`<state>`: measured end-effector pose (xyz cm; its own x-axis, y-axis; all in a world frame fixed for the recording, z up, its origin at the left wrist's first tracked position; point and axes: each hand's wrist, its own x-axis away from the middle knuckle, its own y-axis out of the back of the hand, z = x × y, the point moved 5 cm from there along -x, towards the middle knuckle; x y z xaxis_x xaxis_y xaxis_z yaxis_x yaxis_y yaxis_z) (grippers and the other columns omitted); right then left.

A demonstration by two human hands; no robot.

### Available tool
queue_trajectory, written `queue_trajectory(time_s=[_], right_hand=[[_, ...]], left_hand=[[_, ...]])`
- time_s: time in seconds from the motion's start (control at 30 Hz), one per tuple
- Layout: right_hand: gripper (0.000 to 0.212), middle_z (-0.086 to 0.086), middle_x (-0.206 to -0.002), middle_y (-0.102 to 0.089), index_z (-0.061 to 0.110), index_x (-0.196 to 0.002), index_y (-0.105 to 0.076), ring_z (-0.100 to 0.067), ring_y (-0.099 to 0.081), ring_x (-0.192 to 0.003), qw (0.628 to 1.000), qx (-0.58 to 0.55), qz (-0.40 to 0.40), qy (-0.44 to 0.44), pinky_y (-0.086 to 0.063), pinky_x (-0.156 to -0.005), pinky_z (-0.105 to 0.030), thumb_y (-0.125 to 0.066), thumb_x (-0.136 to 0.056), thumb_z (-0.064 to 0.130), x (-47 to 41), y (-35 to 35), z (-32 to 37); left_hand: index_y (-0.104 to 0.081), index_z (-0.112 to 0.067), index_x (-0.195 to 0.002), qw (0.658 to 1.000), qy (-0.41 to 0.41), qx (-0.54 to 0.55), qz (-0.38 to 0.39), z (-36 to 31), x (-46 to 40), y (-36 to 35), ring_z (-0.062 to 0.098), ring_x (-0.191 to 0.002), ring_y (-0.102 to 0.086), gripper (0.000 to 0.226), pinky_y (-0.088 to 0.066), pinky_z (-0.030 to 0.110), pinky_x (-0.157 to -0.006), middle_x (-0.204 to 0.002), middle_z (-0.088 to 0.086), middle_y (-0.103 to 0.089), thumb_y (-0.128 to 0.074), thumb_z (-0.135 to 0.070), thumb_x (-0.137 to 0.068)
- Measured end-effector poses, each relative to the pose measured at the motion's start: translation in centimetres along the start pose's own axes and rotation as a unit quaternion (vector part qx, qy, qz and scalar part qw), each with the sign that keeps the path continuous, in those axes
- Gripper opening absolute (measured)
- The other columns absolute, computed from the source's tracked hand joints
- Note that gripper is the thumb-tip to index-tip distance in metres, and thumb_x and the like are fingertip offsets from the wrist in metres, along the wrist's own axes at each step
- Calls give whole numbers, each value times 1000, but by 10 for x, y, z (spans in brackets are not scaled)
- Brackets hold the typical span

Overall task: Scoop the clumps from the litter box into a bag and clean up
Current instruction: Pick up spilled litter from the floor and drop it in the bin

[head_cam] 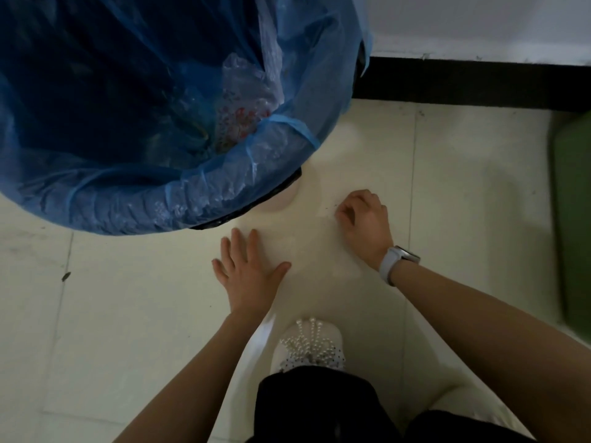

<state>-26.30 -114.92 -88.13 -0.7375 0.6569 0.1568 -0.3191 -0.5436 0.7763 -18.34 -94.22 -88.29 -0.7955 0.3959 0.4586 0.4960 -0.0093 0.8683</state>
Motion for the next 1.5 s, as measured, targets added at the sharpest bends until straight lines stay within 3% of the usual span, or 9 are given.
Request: queue_trajectory(time_s=[0.27,0.5,0.73,1.0,1.13,1.23,1.33,1.43,1.5], right_hand=[[30,-16,-88,-60,7,-102,-69,-36,-56,-79,985,98,5,140,-42,-66,-37,-55,-75,4,2,-6,7],[40,-13,-94,-61,13,-109,-66,-23,-39,-91,964,149,27,217,-44,-70,-36,-43,-77,14,10,-5,3],[43,-13,-94,-60,9,-109,-65,-32,-55,-86,945,203,12,256,-46,-70,-38,-61,-67,7,15,-4,10],[45,-9,-92,-61,1,-106,-64,-24,-45,-80,895,319,-14,311,-31,-73,-40,-31,-76,8,26,-13,20],[39,-9,-86,-61,8,-100,-68,-26,-50,-78,944,220,2,247,-40,-69,-33,-39,-75,12,20,-5,14],[19,-14,-87,-61,6,-88,-70,-33,-57,-79,993,52,1,110,-45,-69,-37,-54,-81,11,15,7,-5],[8,-16,-88,-61,1,-84,-68,-33,-56,-86,999,-37,10,-11,-43,-78,-32,-62,-82,5,16,15,-20],[7,-16,-84,-60,-1,-81,-67,-31,-55,-85,999,-41,11,-28,-32,-73,-16,-62,-82,3,23,17,-23],[7,-15,-82,-61,0,-80,-67,-33,-56,-83,999,-31,21,-21,-35,-74,-20,-61,-82,4,27,14,-22]], left_hand=[[-15,-24,-147,1000,-13,5,-7,1,2,-1,24,-143,10,80,4,50,-114,-157,5,2,-47,-61,-84],[-23,-22,-145,999,-18,16,-25,-2,2,-4,26,-143,5,67,3,51,-114,-156,7,-4,-44,-53,-89],[-30,-16,-142,998,-38,23,-39,-10,5,-5,30,-143,-2,67,-2,53,-113,-154,13,-12,-22,-53,-87],[-40,-13,-137,996,-48,38,-60,-14,7,-7,32,-141,-12,73,-7,53,-112,-150,16,-24,-15,-49,-79],[-47,-11,-130,994,-60,51,-79,-18,6,0,35,-133,-29,64,-17,54,-109,-141,16,-38,-22,-43,-81],[-56,-10,-119,988,-97,68,-97,-29,3,3,33,-117,-45,53,-28,50,-103,-126,12,-51,-32,-39,-82],[-62,-11,-110,985,-112,80,-103,-43,-1,2,30,-107,-49,47,-35,46,-94,-114,10,-56,-38,-39,-82],[-65,-11,-108,982,-134,81,-105,-56,-6,-2,32,-103,-50,32,-35,43,-89,-110,11,-57,-59,-30,-83],[-66,-10,-108,980,-147,87,-105,-65,-12,-4,33,-101,-52,30,-34,42,-88,-108,12,-58,-68,-22,-81]])
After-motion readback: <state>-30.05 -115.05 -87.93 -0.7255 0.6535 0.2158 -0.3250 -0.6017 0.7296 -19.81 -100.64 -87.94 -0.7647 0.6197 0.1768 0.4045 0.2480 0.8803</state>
